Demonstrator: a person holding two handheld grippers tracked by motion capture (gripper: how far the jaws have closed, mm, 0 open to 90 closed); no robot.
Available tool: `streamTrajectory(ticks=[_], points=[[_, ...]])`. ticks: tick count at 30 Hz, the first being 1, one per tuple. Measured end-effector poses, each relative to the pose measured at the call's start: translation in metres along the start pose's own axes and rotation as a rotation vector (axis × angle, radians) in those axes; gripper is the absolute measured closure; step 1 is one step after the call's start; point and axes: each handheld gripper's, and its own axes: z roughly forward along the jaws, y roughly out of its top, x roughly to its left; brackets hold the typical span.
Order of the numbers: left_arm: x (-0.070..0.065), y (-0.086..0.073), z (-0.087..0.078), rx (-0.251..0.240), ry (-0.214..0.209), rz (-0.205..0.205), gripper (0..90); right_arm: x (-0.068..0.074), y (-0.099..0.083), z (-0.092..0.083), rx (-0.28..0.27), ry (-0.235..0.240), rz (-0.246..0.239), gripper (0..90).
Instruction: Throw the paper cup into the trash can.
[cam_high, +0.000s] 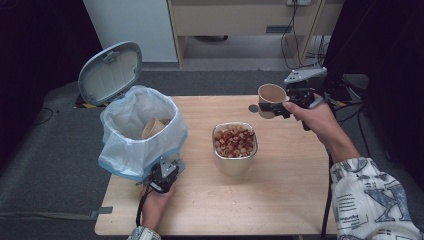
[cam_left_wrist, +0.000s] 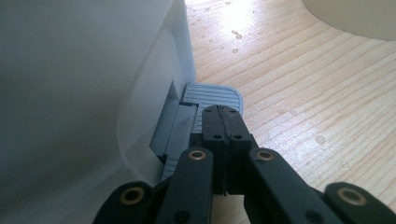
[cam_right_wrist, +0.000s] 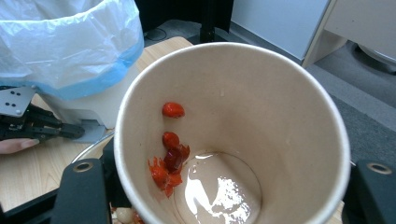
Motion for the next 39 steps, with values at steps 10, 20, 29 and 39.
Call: streamTrajectory(ticks=[10, 20, 29, 39], points=[[0.000, 0.000, 0.000, 0.000, 0.000, 0.000, 89.2, 0.005, 0.008, 0.003, -0.008, 0.011, -0.002, 30.0], [0.000, 0.000, 0.000, 0.000, 0.000, 0.000, 89.2, 0.010, 0.015, 0.005, -0.016, 0.018, 0.000, 30.0], [0.000, 0.000, 0.000, 0.000, 0.000, 0.000, 89.2, 0.014, 0.018, 0.007, -0.023, 0.026, 0.005, 30.0], [0.000, 0.000, 0.000, 0.000, -0.001, -0.001, 89.2, 0.020, 0.023, 0.008, -0.036, 0.038, 0.011, 30.0]])
